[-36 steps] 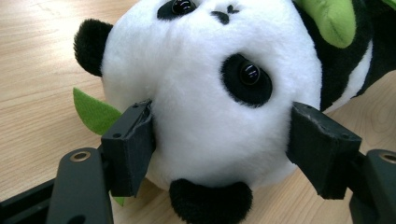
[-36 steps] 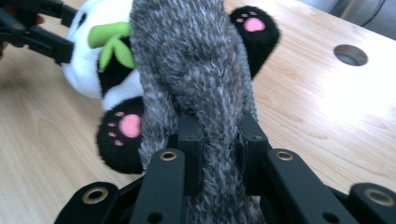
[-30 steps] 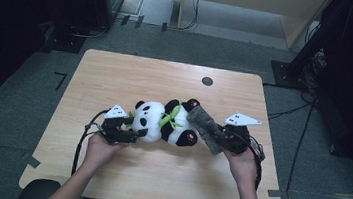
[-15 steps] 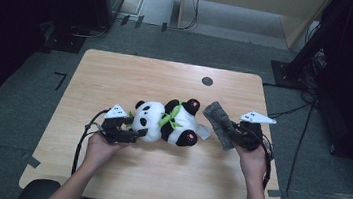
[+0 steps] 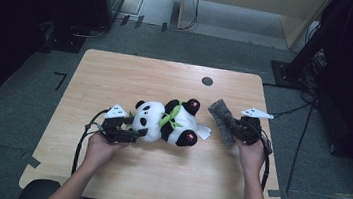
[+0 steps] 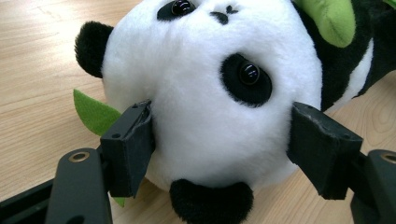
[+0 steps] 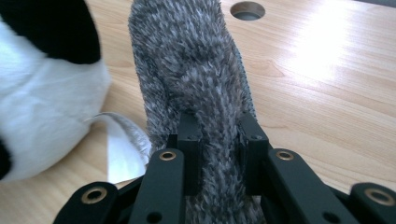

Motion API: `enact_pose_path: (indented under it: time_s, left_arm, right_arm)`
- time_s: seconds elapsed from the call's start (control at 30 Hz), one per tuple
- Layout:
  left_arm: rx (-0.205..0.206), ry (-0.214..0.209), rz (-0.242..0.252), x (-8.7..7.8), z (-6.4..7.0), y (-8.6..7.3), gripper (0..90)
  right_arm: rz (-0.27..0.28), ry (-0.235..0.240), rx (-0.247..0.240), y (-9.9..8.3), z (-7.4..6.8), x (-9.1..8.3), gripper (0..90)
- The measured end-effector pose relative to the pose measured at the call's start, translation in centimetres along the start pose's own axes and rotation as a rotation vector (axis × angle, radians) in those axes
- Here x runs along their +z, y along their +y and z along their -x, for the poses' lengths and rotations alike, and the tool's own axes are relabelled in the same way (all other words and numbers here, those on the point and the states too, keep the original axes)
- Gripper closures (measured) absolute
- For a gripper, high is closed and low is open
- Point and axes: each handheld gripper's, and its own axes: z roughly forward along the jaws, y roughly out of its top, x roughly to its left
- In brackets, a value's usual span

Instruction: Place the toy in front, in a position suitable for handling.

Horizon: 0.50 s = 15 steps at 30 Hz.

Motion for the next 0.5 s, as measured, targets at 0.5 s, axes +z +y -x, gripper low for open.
enact_pose_path:
  time_s: [0.5]
  left_arm:
    - [0.016, -0.005, -0.003, 0.1, -0.2, 0.1, 26.6]
  right_arm:
    - [-0.066, -0.02, 0.032, -0.6, 1.2, 2.8, 73.8]
